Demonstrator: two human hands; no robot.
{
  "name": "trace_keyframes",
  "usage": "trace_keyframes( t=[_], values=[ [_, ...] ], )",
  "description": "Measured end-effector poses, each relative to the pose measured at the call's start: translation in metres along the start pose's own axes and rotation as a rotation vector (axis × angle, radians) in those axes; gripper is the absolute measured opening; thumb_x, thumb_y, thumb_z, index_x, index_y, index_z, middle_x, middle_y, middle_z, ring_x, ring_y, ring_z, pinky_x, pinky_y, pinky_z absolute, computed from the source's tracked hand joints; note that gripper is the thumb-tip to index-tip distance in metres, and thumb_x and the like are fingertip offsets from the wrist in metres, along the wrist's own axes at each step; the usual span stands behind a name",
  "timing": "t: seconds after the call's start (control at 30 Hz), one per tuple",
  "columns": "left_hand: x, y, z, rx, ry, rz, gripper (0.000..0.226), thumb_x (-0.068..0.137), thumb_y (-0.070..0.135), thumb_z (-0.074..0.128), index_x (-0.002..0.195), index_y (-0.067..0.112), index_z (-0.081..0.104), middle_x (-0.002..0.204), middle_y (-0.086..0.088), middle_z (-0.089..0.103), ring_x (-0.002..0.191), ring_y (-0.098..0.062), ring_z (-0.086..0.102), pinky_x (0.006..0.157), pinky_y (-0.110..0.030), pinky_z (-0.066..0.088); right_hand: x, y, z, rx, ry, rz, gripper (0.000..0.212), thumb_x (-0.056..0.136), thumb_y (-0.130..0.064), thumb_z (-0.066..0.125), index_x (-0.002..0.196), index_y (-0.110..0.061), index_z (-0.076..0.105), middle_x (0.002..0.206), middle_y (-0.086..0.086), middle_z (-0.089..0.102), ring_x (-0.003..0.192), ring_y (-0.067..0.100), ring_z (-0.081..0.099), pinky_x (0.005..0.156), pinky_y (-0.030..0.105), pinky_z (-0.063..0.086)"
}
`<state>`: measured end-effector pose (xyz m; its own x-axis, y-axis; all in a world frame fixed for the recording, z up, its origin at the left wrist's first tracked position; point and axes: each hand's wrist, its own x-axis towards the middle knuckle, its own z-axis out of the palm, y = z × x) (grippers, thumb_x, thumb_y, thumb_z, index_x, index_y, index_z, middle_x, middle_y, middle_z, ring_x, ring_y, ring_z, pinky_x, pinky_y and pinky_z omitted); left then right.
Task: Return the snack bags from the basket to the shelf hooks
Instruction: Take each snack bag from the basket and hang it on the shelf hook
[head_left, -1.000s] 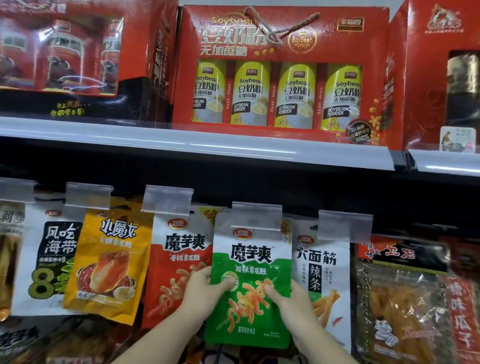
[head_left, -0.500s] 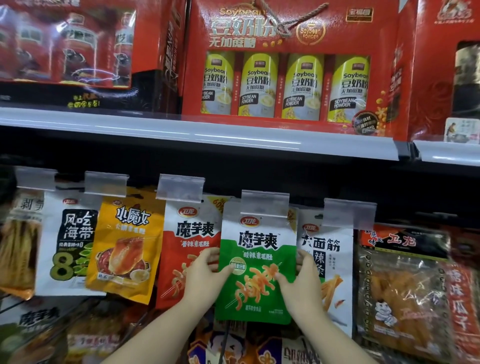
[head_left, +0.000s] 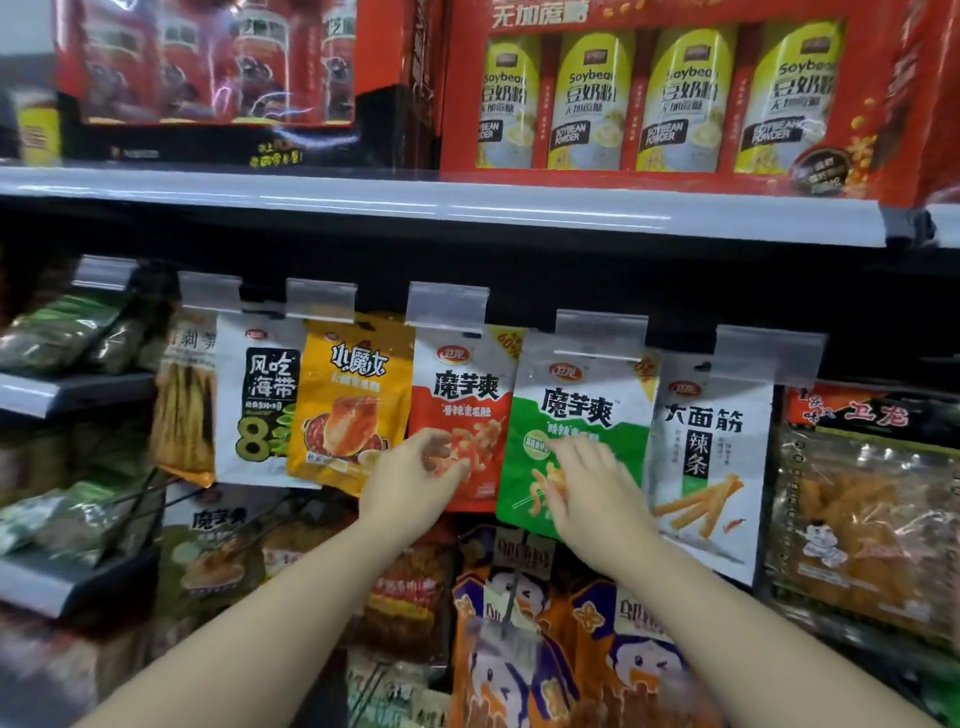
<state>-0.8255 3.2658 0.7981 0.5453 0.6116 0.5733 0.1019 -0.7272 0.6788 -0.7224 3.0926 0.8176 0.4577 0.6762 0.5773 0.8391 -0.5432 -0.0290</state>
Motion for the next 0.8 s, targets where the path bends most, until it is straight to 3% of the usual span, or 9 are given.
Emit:
trace_keyframes(
  t=[0.27, 0.43, 0.57, 0.8],
  values=[
    [-0.068, -0.084, -0.098, 0.353, -0.002, -0.154, 0.038, 0.086, 0.047, 0.061, 0.121, 0.031, 0.059, 0.110, 0.011, 0.068, 0.102, -0.015, 0.065, 0.082, -0.037, 0.056, -0.005, -0.107, 0.043, 0.018, -0.200, -0.294, 0.050, 0.099, -0.033, 0.041, 0.145, -0.019, 0.029, 0.142, 0.003, 0.044, 0.131, 0.025, 0.038, 0.105, 0.040, 0.037],
    [-0.125, -0.156, -0.165, 0.655, -0.136, -0.267, 0.039, 0.091, 0.048, 0.052, 0.125, 0.028, 0.055, 0.112, 0.003, 0.067, 0.095, -0.021, 0.066, 0.072, -0.036, 0.057, -0.025, -0.189, 0.089, 0.033, -0.316, -0.434, 0.050, 0.099, -0.031, 0.042, 0.145, -0.018, 0.029, 0.139, 0.005, 0.045, 0.127, 0.028, 0.040, 0.099, 0.039, 0.038],
    [-0.173, -0.217, -0.203, 0.854, -0.261, -0.324, 0.040, 0.094, 0.049, 0.047, 0.121, 0.021, 0.056, 0.111, -0.003, 0.065, 0.088, -0.027, 0.065, 0.065, -0.040, 0.057, -0.050, -0.248, 0.131, 0.106, -0.458, -0.394, 0.049, 0.100, -0.033, 0.042, 0.145, -0.019, 0.030, 0.142, 0.007, 0.043, 0.129, 0.030, 0.040, 0.100, 0.043, 0.040],
    [-0.246, -0.321, -0.220, 0.979, -0.501, -0.434, 0.041, 0.094, 0.041, 0.047, 0.129, 0.020, 0.051, 0.127, -0.004, 0.057, 0.117, -0.031, 0.053, 0.085, -0.040, 0.047, -0.107, -0.306, 0.223, 0.104, -0.655, -0.320, 0.044, 0.099, -0.031, 0.041, 0.140, -0.016, 0.034, 0.137, 0.009, 0.046, 0.128, 0.031, 0.040, 0.098, 0.043, 0.039]
  ],
)
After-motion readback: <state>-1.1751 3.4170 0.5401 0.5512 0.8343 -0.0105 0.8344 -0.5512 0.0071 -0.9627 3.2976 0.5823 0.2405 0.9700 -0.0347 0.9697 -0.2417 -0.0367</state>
